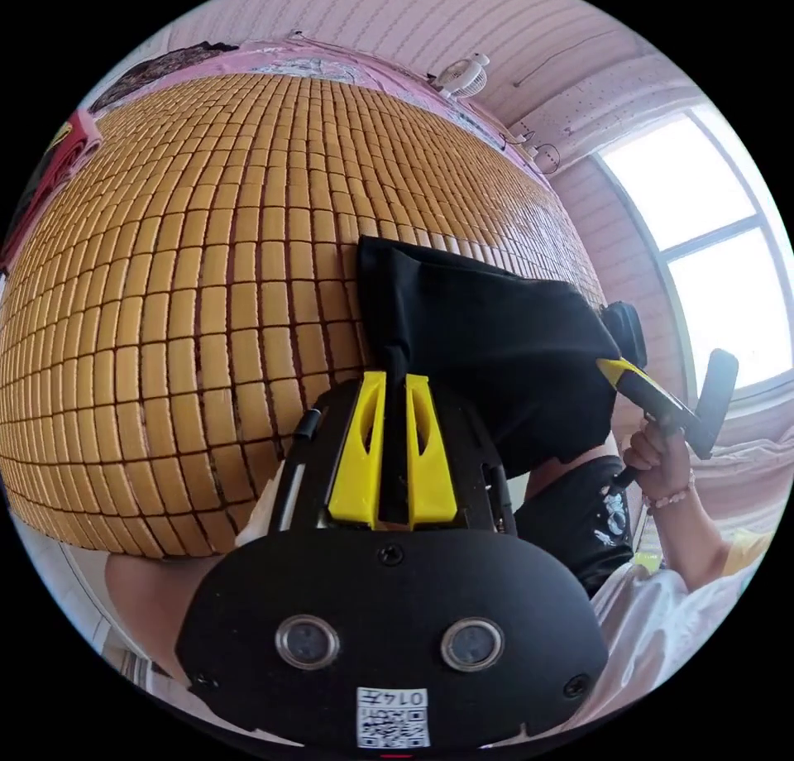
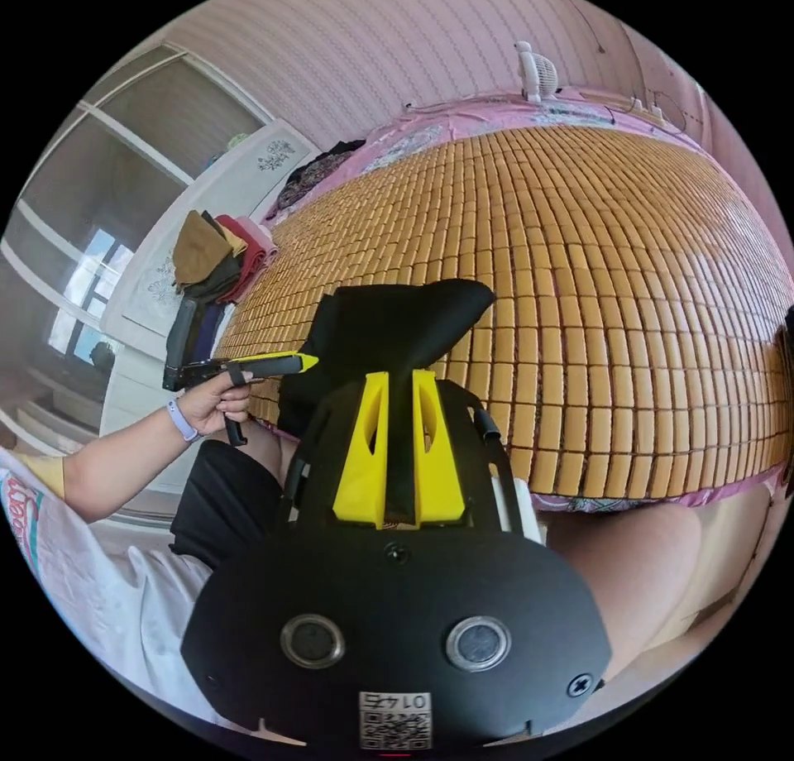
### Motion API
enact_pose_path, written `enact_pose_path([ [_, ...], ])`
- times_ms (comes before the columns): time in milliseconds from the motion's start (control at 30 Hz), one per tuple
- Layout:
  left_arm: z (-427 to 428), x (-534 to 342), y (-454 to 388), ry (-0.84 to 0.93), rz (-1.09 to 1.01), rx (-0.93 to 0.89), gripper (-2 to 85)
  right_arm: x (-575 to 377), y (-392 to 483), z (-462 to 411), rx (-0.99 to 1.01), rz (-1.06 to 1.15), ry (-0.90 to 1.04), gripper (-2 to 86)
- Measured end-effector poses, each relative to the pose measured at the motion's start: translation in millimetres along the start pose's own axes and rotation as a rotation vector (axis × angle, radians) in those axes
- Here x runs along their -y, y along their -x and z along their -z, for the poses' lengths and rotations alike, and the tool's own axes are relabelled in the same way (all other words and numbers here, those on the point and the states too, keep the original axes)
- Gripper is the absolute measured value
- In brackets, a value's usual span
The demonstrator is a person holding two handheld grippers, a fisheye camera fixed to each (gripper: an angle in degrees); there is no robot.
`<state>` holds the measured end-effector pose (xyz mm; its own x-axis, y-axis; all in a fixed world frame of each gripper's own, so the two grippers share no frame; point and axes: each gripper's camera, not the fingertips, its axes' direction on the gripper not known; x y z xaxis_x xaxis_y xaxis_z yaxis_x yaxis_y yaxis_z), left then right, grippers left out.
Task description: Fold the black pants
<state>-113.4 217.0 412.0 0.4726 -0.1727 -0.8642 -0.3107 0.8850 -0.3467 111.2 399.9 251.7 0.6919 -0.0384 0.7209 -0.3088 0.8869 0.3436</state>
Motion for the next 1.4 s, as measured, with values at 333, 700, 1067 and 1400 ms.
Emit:
enact_pose_path([
  [333,-27.8,-31.9,-63.7,-0.186,0.125,-0.334,4.1,24.5,102.0,116.7,0.006,0.446,-0.035,2.3],
  [700,-73.3,13.2,-236.3,-0.24,-0.147,-0.502,4.1,43.3,32.0,280.1,-0.127,0.535,-0.129,2.3],
  [1067,-215.6,30.9,-443.4,-0.024,-0.378,-0.478,6.6,29.8,-208.9,445.4,-0.729,0.076,-0.066,8.4],
  [1400,-143.4,-7.3,-262.7,-0.105,-0.341,-0.151,2.9,-18.0,-279.4,230.6,-0.756,-0.278,0.131,10.8],
])
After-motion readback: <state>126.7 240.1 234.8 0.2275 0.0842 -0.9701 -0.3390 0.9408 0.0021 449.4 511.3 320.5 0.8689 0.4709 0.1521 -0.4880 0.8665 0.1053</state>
